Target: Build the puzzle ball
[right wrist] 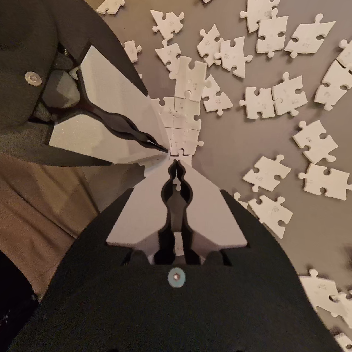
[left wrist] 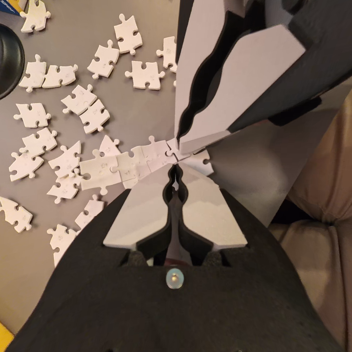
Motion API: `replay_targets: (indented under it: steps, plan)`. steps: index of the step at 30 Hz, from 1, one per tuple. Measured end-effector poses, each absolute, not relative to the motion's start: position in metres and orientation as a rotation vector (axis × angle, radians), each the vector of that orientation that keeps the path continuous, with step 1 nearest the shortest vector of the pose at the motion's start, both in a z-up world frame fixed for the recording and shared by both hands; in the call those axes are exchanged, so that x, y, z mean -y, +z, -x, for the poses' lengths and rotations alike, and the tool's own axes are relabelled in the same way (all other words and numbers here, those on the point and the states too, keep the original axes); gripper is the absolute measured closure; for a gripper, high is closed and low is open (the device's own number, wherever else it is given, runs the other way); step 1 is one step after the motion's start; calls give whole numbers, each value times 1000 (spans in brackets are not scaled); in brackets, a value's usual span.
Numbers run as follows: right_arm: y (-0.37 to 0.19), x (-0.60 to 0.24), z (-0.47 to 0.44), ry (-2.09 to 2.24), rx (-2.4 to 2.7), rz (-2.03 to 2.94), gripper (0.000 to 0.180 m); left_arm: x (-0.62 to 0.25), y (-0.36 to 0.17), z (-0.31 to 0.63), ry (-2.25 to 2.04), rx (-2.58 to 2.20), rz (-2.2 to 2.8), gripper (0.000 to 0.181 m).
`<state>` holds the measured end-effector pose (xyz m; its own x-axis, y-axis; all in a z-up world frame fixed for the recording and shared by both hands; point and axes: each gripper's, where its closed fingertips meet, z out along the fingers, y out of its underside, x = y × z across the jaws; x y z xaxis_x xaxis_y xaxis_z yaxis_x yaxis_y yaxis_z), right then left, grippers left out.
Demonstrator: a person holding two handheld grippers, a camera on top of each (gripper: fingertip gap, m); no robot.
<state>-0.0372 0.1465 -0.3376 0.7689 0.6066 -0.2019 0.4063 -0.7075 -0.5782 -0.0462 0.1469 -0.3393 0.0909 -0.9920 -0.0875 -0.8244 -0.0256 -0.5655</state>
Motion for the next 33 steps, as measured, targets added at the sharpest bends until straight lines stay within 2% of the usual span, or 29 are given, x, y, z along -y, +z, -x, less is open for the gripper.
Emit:
replay_targets:
  steps: [10,17,18,24,29,33]
  plan:
    - [-338,-147,37,524,680,2448,180,-171,-309,63,-514,-1623,1957,177]
    - [-337,-147,38,532,658,2436,180,-199,-311,81,-685,-1296,2190,127]
    - [-337,-147,37,532,658,2434,180,-197,-317,81,-732,-1273,2231,127]
    - [-337,-147,38,530,657,2428,180,-188,-328,64,-998,-1163,2309,143]
    - [-337,-147,38,529,648,2423,180,-192,-327,55,-1068,-1082,2314,170]
    - [-337,-147,38,541,638,2422,180,-191,-327,55,-1095,-1053,2318,176]
